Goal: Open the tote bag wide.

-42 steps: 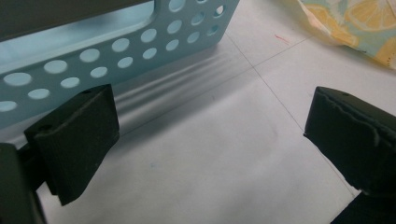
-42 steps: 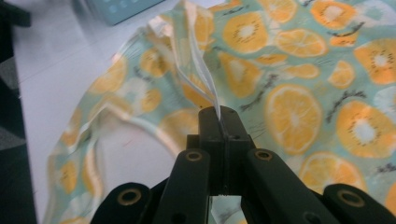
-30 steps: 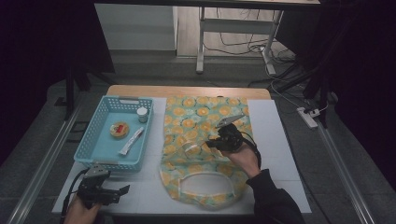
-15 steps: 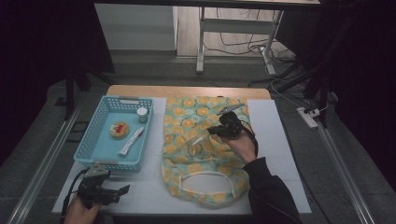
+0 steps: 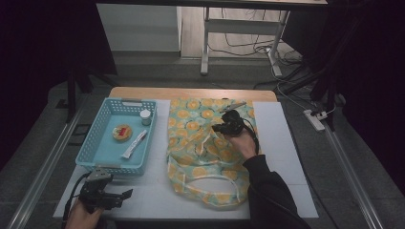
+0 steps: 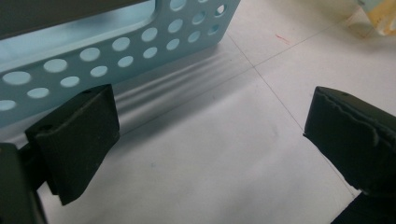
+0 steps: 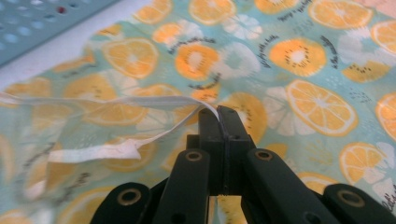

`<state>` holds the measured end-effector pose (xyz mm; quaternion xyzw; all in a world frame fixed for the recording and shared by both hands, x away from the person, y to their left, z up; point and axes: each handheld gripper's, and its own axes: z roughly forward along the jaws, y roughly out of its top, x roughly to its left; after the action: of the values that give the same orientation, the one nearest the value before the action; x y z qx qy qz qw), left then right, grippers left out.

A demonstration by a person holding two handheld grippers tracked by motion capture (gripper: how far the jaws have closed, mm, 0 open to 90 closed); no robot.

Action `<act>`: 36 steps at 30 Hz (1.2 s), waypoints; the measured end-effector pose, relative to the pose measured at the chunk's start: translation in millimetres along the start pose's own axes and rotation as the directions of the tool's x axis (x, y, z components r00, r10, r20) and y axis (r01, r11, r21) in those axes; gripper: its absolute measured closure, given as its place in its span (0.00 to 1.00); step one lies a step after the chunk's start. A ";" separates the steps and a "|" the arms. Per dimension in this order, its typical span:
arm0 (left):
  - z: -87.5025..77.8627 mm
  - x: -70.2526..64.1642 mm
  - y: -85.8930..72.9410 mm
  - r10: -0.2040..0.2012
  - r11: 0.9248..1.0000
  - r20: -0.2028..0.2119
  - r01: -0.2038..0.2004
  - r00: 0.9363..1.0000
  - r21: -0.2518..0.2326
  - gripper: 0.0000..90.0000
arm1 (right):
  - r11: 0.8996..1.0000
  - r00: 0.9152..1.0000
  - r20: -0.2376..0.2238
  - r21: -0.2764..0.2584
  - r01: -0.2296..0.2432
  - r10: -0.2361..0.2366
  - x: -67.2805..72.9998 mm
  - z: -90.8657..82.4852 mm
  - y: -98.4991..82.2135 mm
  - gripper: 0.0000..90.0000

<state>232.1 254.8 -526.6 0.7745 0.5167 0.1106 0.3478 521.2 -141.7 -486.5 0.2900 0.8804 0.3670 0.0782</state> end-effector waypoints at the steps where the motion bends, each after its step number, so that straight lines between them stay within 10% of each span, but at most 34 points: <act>1: 0.0 0.0 0.0 0.000 1.000 0.000 0.000 1.000 0.000 0.04 | 1.000 1.000 0.000 0.000 0.000 0.000 0.0 0.0 0.0 0.99; 15: 0.3 -0.5 0.1 0.004 1.000 -0.003 -0.004 1.000 0.002 0.04 | 0.997 0.999 0.049 0.083 -0.005 0.001 -10.2 22.9 -17.3 0.88; 36: 0.1 -0.9 0.2 0.006 1.000 -0.003 -0.006 1.000 0.001 0.04 | 0.999 1.000 0.001 -0.030 -0.024 0.024 9.3 -23.6 -8.9 0.35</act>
<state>232.0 254.0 -526.3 0.7760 0.5150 0.1125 0.3463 501.2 -155.6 -474.9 0.2996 0.8712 0.3809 0.0787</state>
